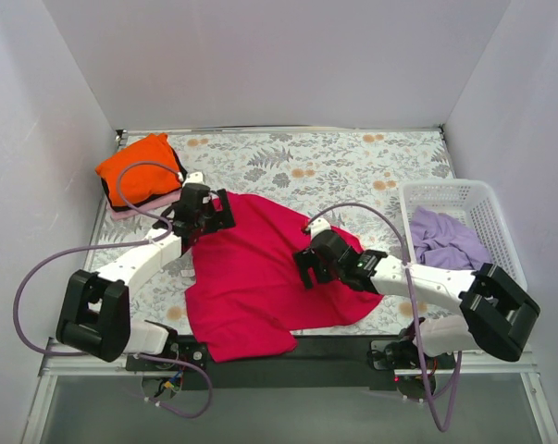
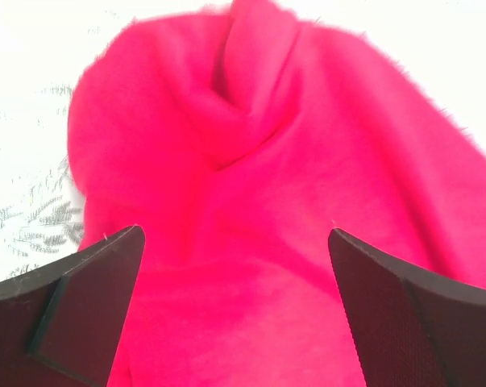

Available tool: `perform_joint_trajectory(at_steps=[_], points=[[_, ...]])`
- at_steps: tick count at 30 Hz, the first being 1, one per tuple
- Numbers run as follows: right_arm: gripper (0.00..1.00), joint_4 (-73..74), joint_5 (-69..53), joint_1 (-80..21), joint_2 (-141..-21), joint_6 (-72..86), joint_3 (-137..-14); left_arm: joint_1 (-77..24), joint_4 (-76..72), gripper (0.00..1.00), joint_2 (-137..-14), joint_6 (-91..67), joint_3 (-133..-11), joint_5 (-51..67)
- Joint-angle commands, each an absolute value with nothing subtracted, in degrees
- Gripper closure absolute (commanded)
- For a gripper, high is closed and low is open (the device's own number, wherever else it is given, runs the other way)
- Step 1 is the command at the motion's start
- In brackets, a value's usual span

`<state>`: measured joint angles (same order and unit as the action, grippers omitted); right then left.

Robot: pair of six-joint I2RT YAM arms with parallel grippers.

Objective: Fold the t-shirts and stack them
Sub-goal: Flatten the tshirt out

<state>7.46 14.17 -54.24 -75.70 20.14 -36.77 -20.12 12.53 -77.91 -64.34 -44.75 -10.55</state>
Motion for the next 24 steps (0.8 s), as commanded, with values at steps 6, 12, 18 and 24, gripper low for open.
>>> perform_joint_trajectory(at_steps=[6, 12, 18, 24], points=[[0.15, 6.0, 19.2, -47.6, -73.5, 13.6, -49.8, -20.1, 11.7, 0.08, -83.4, -61.1, -59.7, -10.9], [0.15, 2.2, 13.8, -38.0, -73.3, 12.3, -49.0, -19.7, 13.6, 0.13, -99.4, -57.8, -70.7, -13.8], [0.15, 0.5, 10.5, -31.5, -72.5, 11.9, -45.2, -19.5, 13.9, 0.25, -104.8, -57.8, -71.5, -17.3], [0.15, -4.0, 6.3, -27.6, -74.6, 12.2, -41.8, -19.0, 12.5, 0.26, -107.5, -57.7, -71.9, -17.3]])
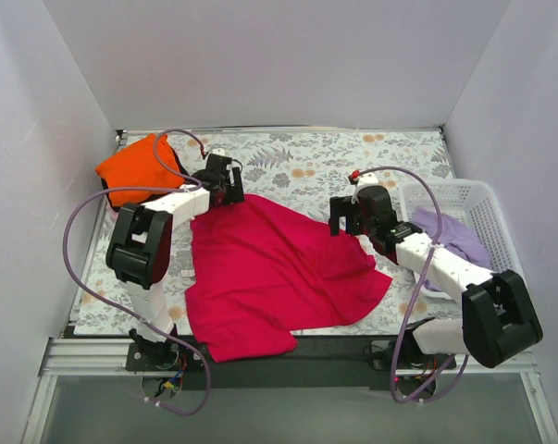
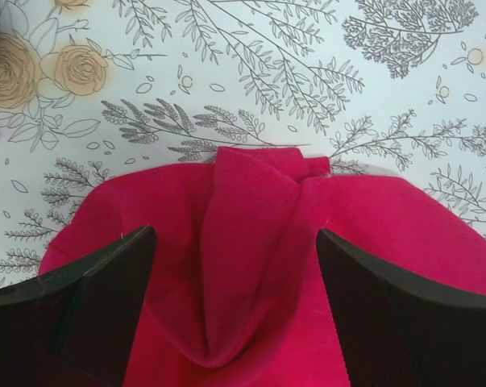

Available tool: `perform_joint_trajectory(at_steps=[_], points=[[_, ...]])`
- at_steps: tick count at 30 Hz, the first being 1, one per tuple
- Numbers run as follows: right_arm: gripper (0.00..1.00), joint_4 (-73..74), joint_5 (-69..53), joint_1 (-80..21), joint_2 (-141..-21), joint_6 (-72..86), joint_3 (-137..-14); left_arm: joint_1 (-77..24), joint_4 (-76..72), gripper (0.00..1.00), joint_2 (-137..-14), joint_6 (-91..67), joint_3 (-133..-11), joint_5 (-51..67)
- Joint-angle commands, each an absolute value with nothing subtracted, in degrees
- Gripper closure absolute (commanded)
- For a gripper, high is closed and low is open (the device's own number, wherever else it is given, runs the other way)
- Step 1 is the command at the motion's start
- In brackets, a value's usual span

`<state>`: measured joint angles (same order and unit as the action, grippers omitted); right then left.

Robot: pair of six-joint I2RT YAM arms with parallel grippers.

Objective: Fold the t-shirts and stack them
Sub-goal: Flatten the tshirt out

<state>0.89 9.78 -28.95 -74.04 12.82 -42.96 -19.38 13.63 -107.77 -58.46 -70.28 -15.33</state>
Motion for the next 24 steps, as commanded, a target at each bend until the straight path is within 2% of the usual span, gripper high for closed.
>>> perform_joint_trajectory(at_steps=[1, 16, 24], points=[[0.16, -4.4, 6.1, -27.3, -75.5, 12.2, -41.6, -18.9, 12.3, 0.26, -108.0, -57.8, -71.9, -17.3], [0.18, -6.9, 2.7, -26.9, -79.7, 12.2, -40.2, -17.8, 8.6, 0.3, -109.5, -59.4, -72.0, -19.3], [0.19, -7.1, 1.1, -27.0, -81.2, 12.2, -40.2, -16.1, 5.6, 0.3, -107.7, -59.9, -70.4, -14.8]])
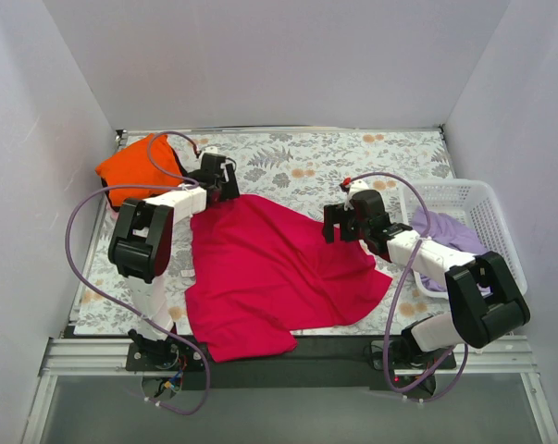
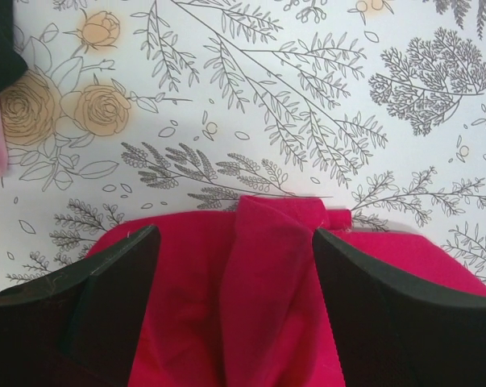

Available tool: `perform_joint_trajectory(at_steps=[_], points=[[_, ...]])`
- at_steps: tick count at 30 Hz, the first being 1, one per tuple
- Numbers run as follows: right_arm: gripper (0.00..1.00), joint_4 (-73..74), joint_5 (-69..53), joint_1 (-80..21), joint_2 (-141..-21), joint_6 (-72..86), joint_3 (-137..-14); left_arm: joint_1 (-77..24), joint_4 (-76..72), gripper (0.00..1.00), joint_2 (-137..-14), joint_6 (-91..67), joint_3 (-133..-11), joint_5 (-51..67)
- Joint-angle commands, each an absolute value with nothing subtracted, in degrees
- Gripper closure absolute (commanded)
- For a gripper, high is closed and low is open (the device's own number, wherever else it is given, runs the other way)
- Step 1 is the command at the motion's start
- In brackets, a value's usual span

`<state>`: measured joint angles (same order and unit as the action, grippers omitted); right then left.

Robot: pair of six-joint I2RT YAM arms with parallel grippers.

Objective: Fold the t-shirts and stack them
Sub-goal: Flatten the tshirt out

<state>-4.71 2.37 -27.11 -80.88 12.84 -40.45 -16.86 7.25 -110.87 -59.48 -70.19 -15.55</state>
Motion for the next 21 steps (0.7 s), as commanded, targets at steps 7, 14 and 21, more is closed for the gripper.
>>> perform_joint_trajectory(at_steps=[7, 14, 21], points=[[0.19, -7.1, 1.3, -27.0, -81.8, 12.3, -40.2, -15.7, 6.0, 0.4, -109.6, -59.6, -70.7, -12.6], [0.2, -7.1, 2.9, -26.2, -84.3, 12.3, -40.4, -15.7, 5.8, 0.52, -109.3, -58.9, -70.1, -8.1], [0.28, -7.1, 2.3, -25.4, -85.7, 12.4, -40.1, -15.7, 5.9, 0.62, -110.2, -58.4, -70.4, -5.9]])
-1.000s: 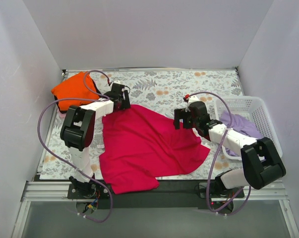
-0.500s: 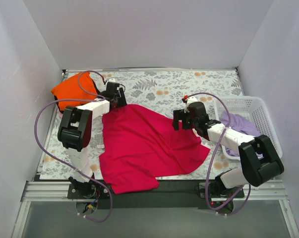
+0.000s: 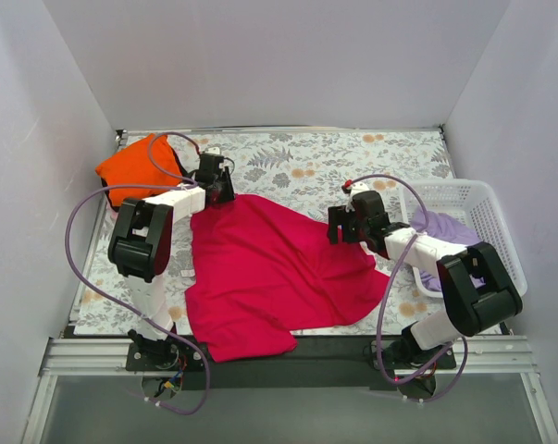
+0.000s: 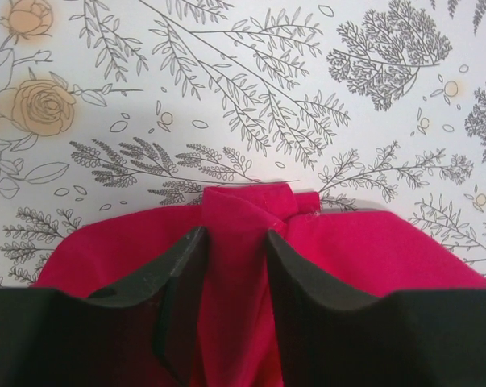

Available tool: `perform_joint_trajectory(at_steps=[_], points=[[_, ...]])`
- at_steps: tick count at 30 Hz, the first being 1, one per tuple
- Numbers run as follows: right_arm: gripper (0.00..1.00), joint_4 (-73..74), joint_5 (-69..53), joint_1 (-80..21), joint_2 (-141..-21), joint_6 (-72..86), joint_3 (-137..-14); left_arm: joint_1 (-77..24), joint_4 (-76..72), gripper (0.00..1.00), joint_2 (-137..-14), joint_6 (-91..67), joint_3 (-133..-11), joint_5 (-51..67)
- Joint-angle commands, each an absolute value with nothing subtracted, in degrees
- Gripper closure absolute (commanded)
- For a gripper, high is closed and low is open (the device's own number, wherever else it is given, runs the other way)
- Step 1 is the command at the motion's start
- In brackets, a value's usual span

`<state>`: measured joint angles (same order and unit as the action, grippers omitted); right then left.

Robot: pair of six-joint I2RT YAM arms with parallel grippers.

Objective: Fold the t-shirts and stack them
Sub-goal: Flatten the tshirt out

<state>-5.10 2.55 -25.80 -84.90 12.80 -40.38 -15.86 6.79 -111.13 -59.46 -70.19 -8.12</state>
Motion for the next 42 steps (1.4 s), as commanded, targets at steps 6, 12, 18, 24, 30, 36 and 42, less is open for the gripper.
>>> perform_joint_trajectory(at_steps=[6, 12, 18, 24, 30, 36, 42], points=[[0.65, -7.1, 1.1, -25.3, -85.9, 12.6, -38.7, -15.7, 5.9, 1.0, -110.3, -58.4, -70.5, -5.2], [0.97, -7.0, 0.8, -25.3, -85.3, 12.3, -39.5, -15.7, 4.9, 1.0, -108.5, -58.8, -70.2, -5.4], [0.99, -3.7, 2.9, -25.3, -80.5, 9.9, -46.6, -15.7, 4.7, 1.0, -105.9, -58.4, -71.2, -6.9], [0.99, -3.3, -1.9, -25.7, -75.1, 9.8, -46.9, -15.7, 2.1, 1.0, -101.6, -58.4, -68.7, -7.0], [0.99, -3.3, -3.1, -33.9, -74.5, 10.7, -41.2, -15.7, 0.6, 1.0, -98.5, -58.4, -66.1, -7.6], [0.69, -0.1, -7.7, -42.4, -74.1, 10.6, -38.5, -15.8, 1.4, 1.0, -98.6, -58.4, -64.8, -8.8], [0.38, 1.9, 5.8, -42.6, -60.1, 10.7, -37.9, -15.7, 1.3, 1.0, -98.5, -58.7, -63.8, -8.7]])
